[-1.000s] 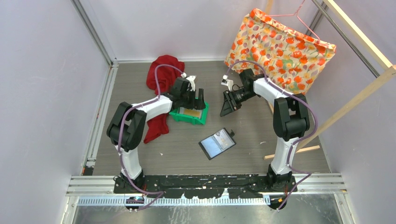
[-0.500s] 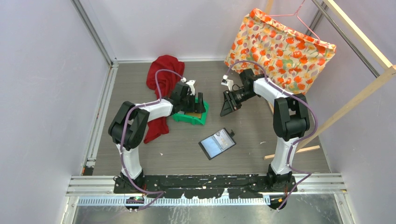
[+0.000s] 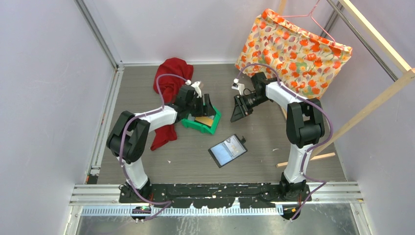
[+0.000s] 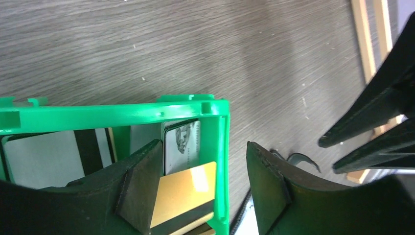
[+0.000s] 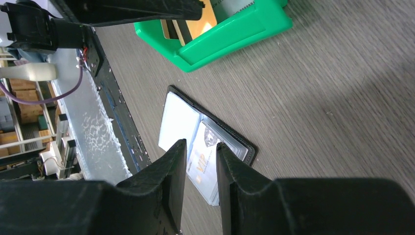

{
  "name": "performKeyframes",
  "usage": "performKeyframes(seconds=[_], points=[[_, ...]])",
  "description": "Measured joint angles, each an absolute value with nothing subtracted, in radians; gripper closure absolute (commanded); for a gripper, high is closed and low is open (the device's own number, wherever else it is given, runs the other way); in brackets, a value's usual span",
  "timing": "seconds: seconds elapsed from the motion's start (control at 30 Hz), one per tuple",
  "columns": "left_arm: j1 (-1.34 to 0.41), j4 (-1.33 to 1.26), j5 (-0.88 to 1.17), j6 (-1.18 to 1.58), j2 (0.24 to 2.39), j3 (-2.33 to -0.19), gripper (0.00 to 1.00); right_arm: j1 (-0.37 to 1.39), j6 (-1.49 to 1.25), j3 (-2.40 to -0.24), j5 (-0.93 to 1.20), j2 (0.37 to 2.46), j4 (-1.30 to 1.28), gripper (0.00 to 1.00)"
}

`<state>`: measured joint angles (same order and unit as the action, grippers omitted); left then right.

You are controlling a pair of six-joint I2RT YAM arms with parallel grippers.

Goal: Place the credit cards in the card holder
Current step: Pick up the credit card from the storage box.

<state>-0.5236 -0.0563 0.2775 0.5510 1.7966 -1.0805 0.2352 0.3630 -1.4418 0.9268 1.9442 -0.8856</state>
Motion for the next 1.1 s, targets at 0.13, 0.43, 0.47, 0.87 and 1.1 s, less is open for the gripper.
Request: performKeyframes(seconds=[0.13, 0.43, 0.47, 0.87, 1.1], points=[[-0.524, -0.079, 0.298, 0.588, 1.78, -1.074, 0.43, 0.235, 0.363, -1.442, 0.929, 1.944, -0.886, 0.66], [-0.523, -0.123, 0.334, 0.655, 1.779, -1.041, 0.49, 0.235, 0.358, -1.442, 0.942, 1.944, -0.886, 0.67], [-0.521, -0.123, 0.338, 0.659, 1.779, -1.041, 0.49, 0.236, 0.355, -1.442, 0.945, 1.944, -0.886, 0.67], [-0.502, -0.17, 0.371, 0.708, 1.781, -1.003, 0.52, 0.321, -0.093, -1.39, 1.007, 1.98, -0.587, 0.66], [-0.5, -0.192, 0.383, 0.73, 1.792, -0.987, 0.53, 0.364, -0.364, -1.321, 1.008, 2.043, -0.411, 0.64]])
